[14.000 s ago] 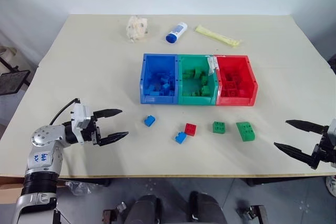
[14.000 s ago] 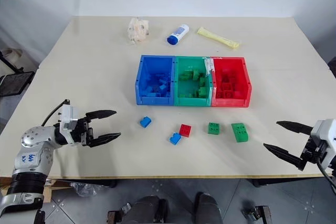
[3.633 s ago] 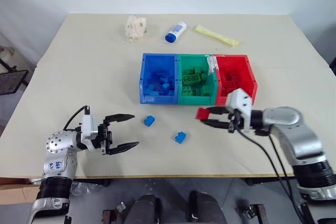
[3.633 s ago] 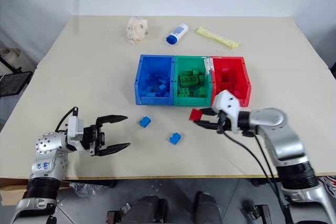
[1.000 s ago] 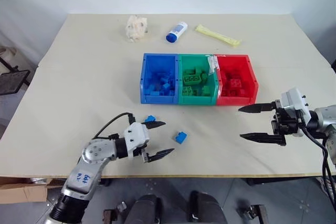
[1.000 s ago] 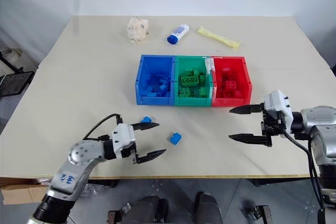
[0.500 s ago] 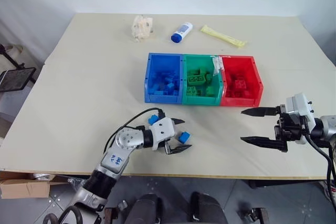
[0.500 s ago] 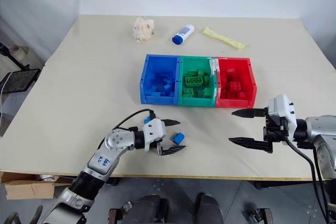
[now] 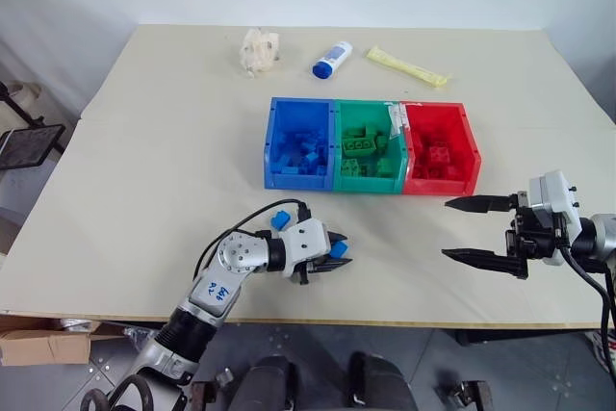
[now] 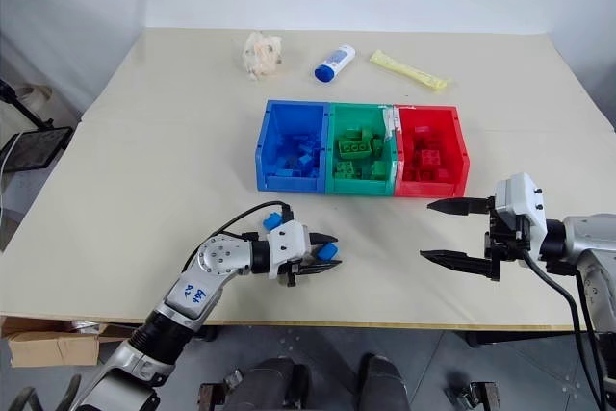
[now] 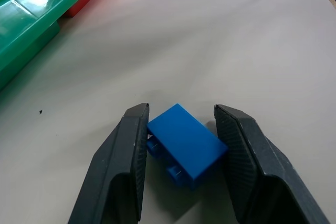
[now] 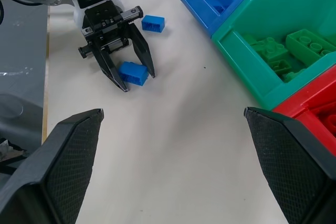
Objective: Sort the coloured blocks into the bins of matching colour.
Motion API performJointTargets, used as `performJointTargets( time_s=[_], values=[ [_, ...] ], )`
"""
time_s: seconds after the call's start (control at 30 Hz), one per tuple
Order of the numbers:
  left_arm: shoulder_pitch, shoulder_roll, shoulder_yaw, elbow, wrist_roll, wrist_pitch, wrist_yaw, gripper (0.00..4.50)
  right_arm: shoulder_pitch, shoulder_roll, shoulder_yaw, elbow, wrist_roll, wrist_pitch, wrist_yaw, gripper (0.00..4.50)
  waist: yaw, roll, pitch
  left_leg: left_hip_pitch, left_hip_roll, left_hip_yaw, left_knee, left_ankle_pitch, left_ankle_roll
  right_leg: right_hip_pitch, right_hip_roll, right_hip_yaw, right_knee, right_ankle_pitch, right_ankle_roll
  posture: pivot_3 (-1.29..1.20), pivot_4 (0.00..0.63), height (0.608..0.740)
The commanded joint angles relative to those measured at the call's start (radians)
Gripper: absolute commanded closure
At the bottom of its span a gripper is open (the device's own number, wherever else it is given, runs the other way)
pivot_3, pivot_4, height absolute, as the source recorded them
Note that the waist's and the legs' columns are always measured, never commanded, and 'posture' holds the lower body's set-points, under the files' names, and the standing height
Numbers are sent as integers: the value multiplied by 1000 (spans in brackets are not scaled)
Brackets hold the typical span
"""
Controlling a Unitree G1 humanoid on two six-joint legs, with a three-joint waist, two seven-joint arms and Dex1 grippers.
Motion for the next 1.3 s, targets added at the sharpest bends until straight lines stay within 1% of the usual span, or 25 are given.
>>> performJointTargets(
  time_s=[0.03,0.13,0.23,0.3,0.43,0.5,0.57,0.73,0.9,0.97,1.03,1.13,1.3],
  values=[
    [-4,-17,54,-43,-24,56,50,2898,-7,-1,-41,-17,17,-5,-12,0,0,0,0,0,0,0,0,0,0,0,0,0,0,0,0,0,150,740],
    [-54,-42,109,-82,-52,140,98,2898,-9,4,-48,-17,27,-2,-20,0,2,0,0,0,0,0,0,0,0,0,0,1,0,0,0,0,150,740],
    [-113,-68,158,-80,-67,170,143,2898,-29,21,-61,-17,57,14,-47,0,4,-1,0,-1,-1,-1,0,0,1,0,0,1,0,0,0,0,150,740],
    [-212,-103,222,-27,-68,191,229,2898,-54,38,-69,-11,71,17,-70,0,4,-1,0,-1,-1,-1,0,0,1,0,1,0,0,0,0,0,150,740],
    [-314,-126,245,85,-45,150,277,2898,-65,48,-70,-5,64,15,-73,0,5,-2,1,-1,-1,0,0,1,1,0,3,-3,0,0,1,0,150,740],
    [-376,-127,253,188,-14,120,328,2149,-65,50,-73,-3,62,9,-76,0,5,-2,1,-1,-1,0,-1,1,1,0,3,-5,0,0,1,0,150,740],
    [-429,-126,259,283,6,84,361,1581,-64,51,-81,-1,62,3,-81,0,5,-2,1,-2,-1,0,-1,1,1,-1,4,-6,0,0,1,0,150,740],
    [-474,-119,261,369,11,36,364,54,-51,50,-96,-7,63,-4,-87,0,6,-3,1,-2,-1,0,-1,1,1,-1,4,-6,1,1,1,0,150,740],
    [-478,-100,268,370,4,34,343,21,-44,49,-104,1,59,-14,-84,0,4,-3,1,-2,-1,0,-1,1,1,-1,4,-6,0,1,2,0,150,740],
    [-467,-88,274,344,-10,51,321,21,-46,48,-102,4,57,-15,-80,0,4,-3,1,-2,-1,0,-1,1,1,-1,4,-6,1,1,2,0,150,740],
    [-433,-58,299,268,-68,110,254,21,-58,46,-97,19,53,-20,-73,0,2,-3,1,-2,-1,0,0,1,1,-1,4,-6,1,1,2,0,150,740],
    [-369,5,320,161,-125,150,166,21,-76,42,-86,43,47,-25,-56,0,-2,-3,1,-2,0,0,-1,1,1,-2,4,-5,1,1,2,0,150,740],
    [-182,177,367,-58,-266,219,-50,21,-110,35,-63,93,32,-27,-16,0,-22,-2,1,-2,0,0,-1,1,1,-2,5,-5,1,1,1,0,150,740]
  ],
)
